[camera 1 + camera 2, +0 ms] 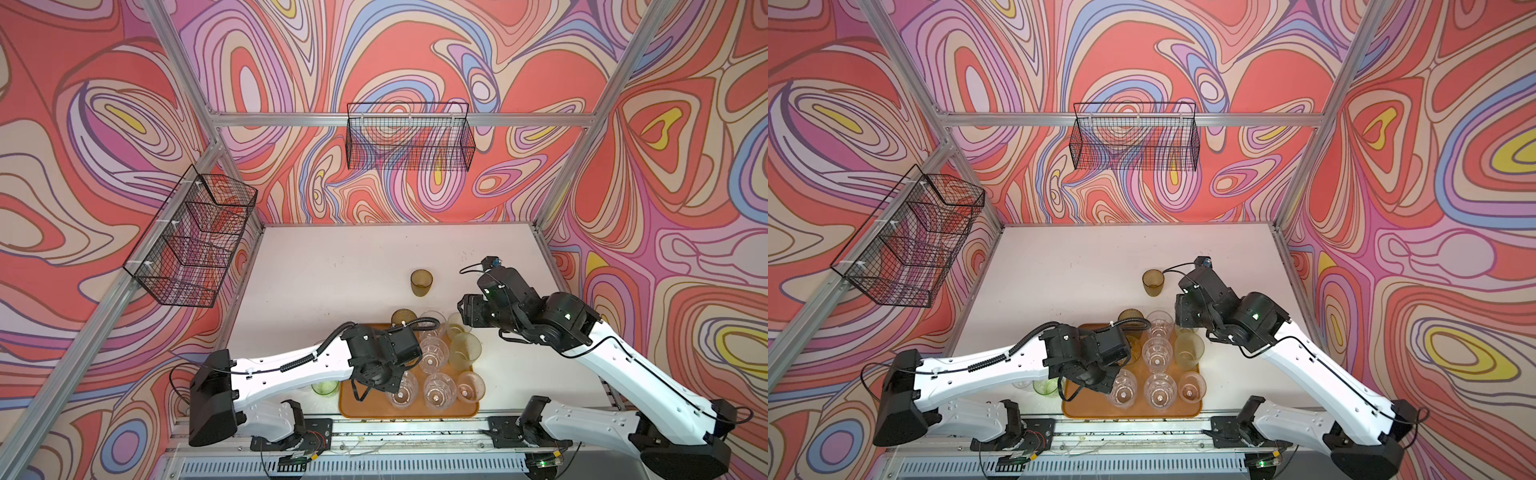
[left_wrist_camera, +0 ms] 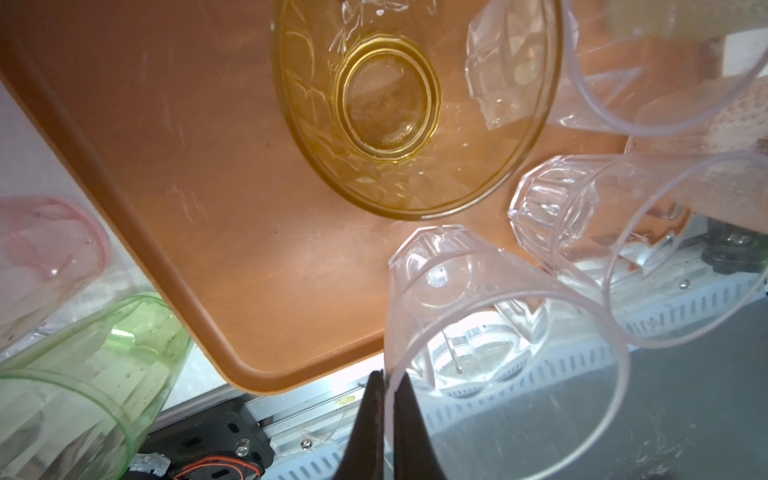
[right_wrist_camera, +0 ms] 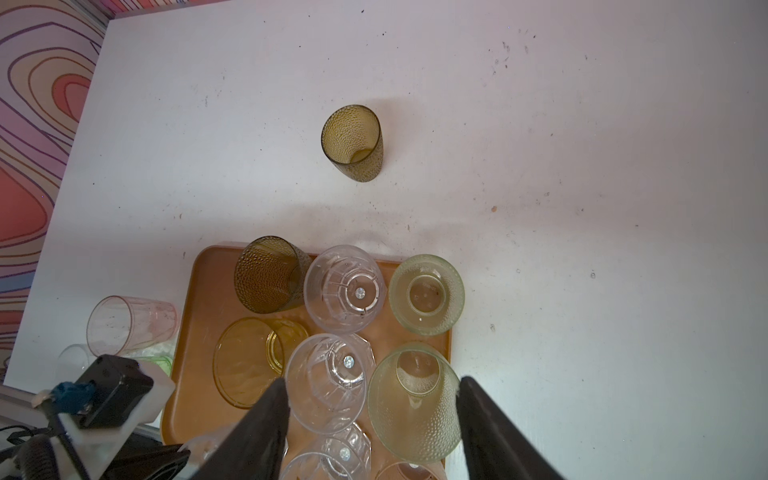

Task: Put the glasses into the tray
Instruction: 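Lower the clear glass onto the tray corner nearest the robot, then open the left gripper to release the clear glass on the tray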

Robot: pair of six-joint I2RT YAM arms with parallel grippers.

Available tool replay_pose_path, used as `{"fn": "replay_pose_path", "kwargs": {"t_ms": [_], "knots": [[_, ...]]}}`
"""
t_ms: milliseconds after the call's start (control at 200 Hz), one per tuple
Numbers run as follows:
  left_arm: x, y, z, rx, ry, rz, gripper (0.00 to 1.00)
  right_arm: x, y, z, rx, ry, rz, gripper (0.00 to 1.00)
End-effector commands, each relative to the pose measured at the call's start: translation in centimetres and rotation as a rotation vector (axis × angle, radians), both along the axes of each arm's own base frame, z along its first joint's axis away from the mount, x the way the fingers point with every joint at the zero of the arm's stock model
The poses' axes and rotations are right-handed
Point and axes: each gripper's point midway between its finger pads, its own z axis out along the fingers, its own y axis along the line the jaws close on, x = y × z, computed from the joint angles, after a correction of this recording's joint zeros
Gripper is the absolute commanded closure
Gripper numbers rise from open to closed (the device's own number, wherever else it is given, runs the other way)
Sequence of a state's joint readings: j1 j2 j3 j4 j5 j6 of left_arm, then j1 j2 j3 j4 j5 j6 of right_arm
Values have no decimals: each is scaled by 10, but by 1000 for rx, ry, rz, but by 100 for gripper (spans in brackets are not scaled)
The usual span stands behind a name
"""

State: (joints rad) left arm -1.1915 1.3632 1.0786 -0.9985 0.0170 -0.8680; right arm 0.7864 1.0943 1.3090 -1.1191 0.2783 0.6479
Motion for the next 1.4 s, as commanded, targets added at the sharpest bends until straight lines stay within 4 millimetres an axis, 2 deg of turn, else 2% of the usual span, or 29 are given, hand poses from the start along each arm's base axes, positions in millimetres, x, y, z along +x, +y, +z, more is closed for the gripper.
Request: {"fn": "replay_pose_path", "kwargs": {"t_ms": [0, 736, 1157, 1392], "knots": [[1, -3, -3, 1, -15, 7, 100, 0, -7, 8, 2, -19, -27, 34], [0, -9, -20, 19, -7, -3, 99, -4, -10, 11, 7, -24, -20, 34], [-1, -11, -22, 13, -5, -10, 90, -3, -6, 9, 6, -19, -8, 33], [-2, -12, -21, 9, -4, -12, 80, -2, -6, 9, 6, -19, -8, 33]]}}
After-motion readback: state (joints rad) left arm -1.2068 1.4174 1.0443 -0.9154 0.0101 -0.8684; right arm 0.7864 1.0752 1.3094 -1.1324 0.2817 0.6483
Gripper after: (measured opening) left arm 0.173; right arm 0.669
